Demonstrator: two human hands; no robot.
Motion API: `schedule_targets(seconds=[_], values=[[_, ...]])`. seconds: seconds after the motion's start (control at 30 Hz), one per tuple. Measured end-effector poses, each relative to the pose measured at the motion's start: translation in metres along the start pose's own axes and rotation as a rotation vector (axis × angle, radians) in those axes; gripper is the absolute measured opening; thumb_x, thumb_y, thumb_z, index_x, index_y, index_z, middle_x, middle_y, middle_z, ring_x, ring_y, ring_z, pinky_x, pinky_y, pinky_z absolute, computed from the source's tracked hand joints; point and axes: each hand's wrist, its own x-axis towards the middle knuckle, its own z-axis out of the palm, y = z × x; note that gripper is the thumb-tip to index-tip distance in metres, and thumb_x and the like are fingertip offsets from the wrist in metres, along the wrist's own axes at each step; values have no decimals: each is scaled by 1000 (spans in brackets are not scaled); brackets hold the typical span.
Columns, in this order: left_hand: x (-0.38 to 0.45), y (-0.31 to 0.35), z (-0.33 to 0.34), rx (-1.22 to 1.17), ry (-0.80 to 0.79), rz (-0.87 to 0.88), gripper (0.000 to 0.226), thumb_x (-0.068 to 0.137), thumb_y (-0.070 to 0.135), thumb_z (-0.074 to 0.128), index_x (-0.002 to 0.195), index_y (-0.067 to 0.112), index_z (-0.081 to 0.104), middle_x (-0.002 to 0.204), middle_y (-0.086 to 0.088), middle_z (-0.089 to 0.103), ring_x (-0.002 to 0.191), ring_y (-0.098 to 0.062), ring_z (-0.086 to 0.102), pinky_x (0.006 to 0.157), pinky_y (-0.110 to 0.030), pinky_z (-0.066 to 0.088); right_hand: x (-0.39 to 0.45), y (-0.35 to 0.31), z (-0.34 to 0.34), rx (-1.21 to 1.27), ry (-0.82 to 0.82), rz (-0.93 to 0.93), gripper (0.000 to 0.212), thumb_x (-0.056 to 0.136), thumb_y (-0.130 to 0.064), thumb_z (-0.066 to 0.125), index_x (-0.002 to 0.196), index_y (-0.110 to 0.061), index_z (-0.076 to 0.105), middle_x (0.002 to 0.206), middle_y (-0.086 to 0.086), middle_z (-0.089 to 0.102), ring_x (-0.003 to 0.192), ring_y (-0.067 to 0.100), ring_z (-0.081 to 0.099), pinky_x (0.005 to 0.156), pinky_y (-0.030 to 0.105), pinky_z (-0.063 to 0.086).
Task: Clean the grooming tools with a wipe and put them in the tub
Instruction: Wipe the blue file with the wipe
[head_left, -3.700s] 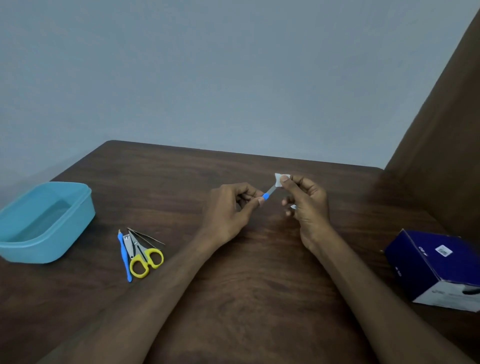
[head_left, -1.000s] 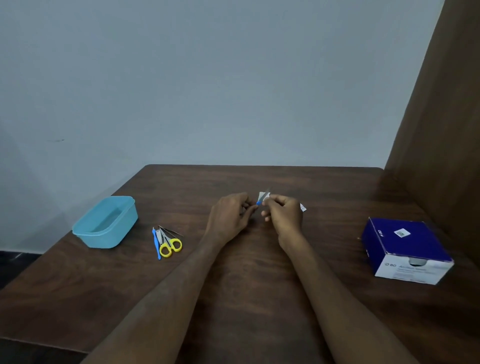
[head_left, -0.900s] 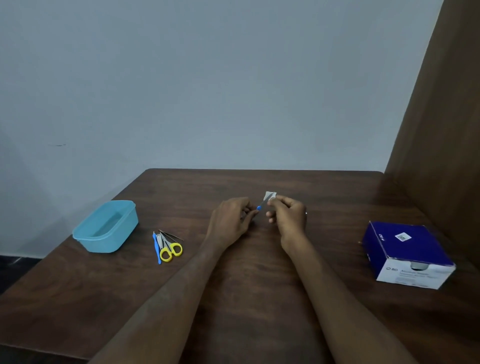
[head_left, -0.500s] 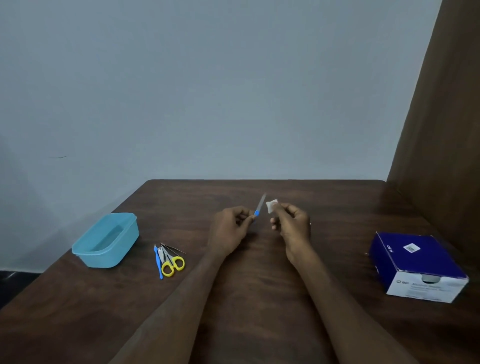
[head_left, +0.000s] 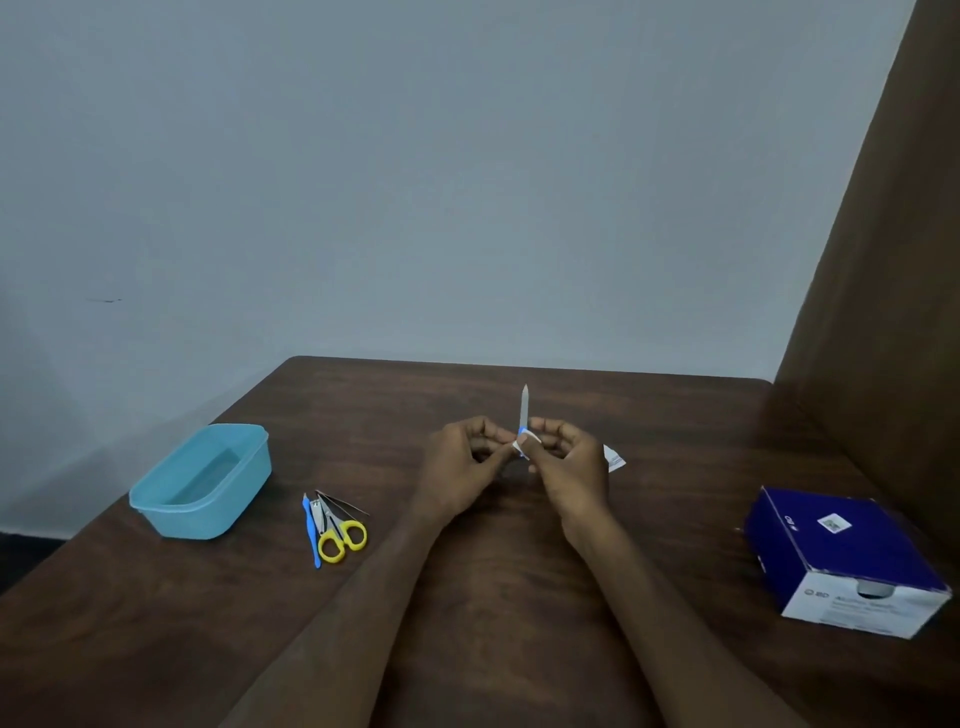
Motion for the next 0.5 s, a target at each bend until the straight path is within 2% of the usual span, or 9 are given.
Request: schedule_targets(seconds=[0.1, 0.2, 0.3, 0.4, 0.5], values=[[2, -1, 1, -14, 8, -3, 11, 96, 15, 76, 105, 21, 77, 95, 13, 81, 82, -6, 77, 70, -24, 58, 3, 1, -2, -78, 12, -67, 14, 94, -22, 80, 90, -34, 77, 87, -13, 81, 88, 11, 78, 87, 42, 63], [2, 0, -2, -71, 81, 20, 13, 103, 24, 71, 114, 22, 76, 98, 15, 79, 80, 2, 71, 66, -15, 50, 4, 3, -2, -58, -71, -70, 20, 100, -12, 71, 95, -30, 78, 82, -4, 80, 78, 16, 79, 86, 45, 65], [2, -1, -4, -69, 119, 56, 14, 102, 31, 72, 113, 25, 78, 96, 17, 79, 79, 3, 69, 66, -14, 49, 4, 5, -1, -63, -123, -90, 16, 99, -10, 74, 98, -24, 80, 83, 0, 82, 77, 17, 80, 83, 38, 64], [10, -9, -5, -47, 199, 36, 7, 99, 26, 75, 96, 28, 81, 83, 21, 77, 73, 2, 67, 63, -17, 45, 7, 2, 0, 32, -117, -82, 13, 93, -5, 79, 102, -15, 80, 82, 2, 81, 74, 15, 77, 77, 31, 63], [12, -11, -3, -61, 137, 12, 7, 97, 26, 78, 93, 26, 83, 85, 17, 79, 79, -1, 72, 68, -20, 51, 11, -1, -3, 141, -49, -66, 13, 90, -8, 84, 102, -11, 81, 89, 3, 82, 72, 11, 73, 71, 25, 60]])
